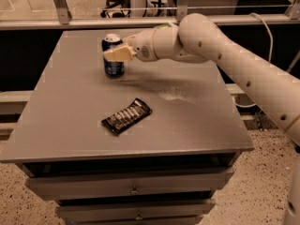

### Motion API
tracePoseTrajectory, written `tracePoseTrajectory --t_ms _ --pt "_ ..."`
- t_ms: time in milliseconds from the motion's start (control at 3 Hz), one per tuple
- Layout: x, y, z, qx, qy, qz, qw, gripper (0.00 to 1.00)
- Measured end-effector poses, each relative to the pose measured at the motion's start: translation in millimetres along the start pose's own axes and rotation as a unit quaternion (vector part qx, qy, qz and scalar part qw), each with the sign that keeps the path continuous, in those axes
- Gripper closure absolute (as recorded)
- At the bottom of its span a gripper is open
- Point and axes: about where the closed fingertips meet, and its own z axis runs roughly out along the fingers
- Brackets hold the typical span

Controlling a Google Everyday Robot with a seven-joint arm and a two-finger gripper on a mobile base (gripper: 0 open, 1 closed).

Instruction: Move pepsi can near rxbar chocolate

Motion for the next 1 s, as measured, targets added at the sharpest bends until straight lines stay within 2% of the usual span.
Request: tracePoseTrajectory --t_ms 333,667,1000 --pt "26.9 1.5 -55.7 0.045 0.01 0.022 0.9987 1.0" --pt "27.5 5.2 -119.9 0.092 0.02 0.017 0.9955 1.0" --pt "25.7 9.2 -149.8 0.109 0.03 0.013 0.9936 1.0"
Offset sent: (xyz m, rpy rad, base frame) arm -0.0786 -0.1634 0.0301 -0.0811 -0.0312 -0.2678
